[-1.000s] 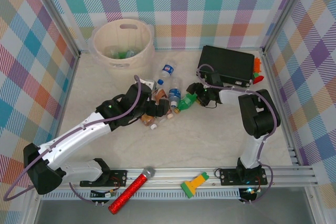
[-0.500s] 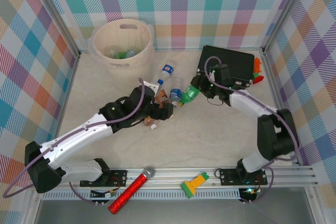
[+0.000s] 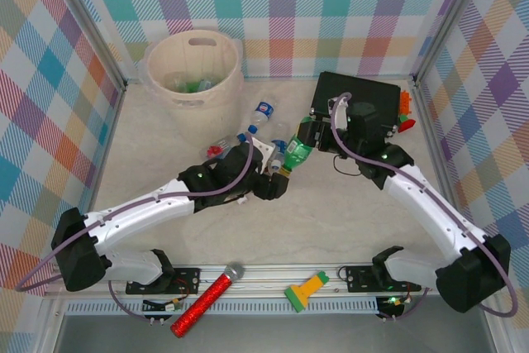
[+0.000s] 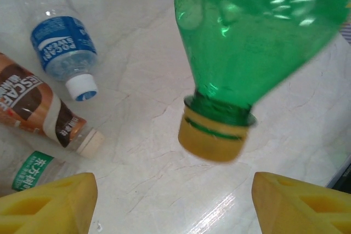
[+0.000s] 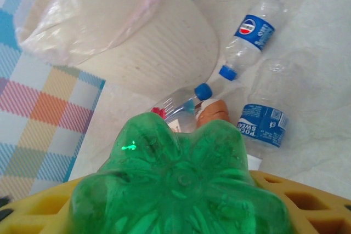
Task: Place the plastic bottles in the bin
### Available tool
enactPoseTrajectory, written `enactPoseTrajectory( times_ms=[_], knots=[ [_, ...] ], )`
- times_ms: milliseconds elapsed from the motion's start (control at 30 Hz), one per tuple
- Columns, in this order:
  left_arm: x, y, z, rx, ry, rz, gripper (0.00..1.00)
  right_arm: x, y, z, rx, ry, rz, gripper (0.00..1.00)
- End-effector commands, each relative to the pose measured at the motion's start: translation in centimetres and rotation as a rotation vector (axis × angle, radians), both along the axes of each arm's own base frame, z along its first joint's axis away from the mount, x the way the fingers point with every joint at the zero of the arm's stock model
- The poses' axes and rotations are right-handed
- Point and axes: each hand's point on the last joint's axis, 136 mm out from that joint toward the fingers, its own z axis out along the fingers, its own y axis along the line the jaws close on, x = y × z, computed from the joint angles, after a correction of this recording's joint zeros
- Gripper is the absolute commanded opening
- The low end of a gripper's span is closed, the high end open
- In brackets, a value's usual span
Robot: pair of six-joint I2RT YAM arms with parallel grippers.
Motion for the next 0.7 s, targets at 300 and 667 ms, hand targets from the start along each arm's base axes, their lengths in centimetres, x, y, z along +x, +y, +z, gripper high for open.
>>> enactPoseTrajectory(
  times_ms=[300, 667],
  knots=[
    [-0.3, -1.9, 1.6, -0.054, -0.028, -0.06, 0.54, -2.7, 2.2, 3.0, -0.015, -0.071, 0.101, 0.53],
    [-0.4, -2.1, 2.6, -0.083, -0.051, -0.069, 0.43, -3.3, 3.5, 3.3, 0.002, -0.065, 0.141, 0.52]
  ],
)
